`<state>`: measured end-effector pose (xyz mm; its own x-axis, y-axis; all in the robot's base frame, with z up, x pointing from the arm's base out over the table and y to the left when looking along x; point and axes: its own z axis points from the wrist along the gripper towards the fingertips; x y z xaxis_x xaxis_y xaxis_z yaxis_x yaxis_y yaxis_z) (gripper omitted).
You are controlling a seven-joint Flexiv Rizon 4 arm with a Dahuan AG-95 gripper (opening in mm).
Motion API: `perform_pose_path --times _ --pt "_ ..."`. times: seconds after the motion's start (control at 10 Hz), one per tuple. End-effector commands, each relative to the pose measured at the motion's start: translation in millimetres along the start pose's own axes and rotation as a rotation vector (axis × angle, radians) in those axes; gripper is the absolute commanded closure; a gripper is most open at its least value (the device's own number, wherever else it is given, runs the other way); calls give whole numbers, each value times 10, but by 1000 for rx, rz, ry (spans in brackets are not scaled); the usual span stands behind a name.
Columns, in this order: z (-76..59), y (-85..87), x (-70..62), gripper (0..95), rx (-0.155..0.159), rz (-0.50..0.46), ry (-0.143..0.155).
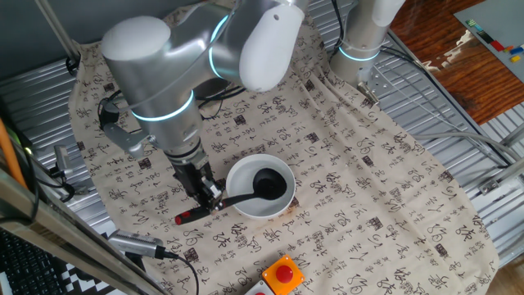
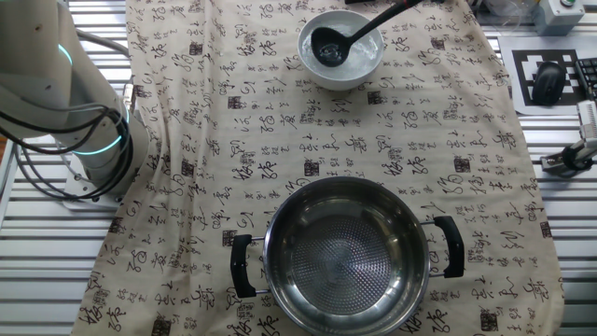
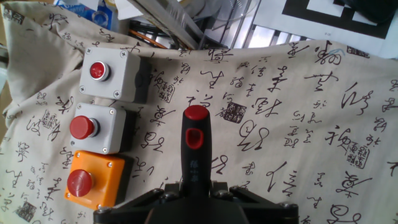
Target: Scoop water with a large spoon from one bowl to another
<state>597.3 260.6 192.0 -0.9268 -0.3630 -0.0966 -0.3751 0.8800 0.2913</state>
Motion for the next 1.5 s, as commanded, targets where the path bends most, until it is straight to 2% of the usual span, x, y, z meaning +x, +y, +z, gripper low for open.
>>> perform_pose_path --times 0.1,0.5,1.5 --pt "-5 2 2 950 -14 11 -6" --pt "-4 0 3 950 -33 23 -19" --pt "55 -74 88 950 -51 10 -37"
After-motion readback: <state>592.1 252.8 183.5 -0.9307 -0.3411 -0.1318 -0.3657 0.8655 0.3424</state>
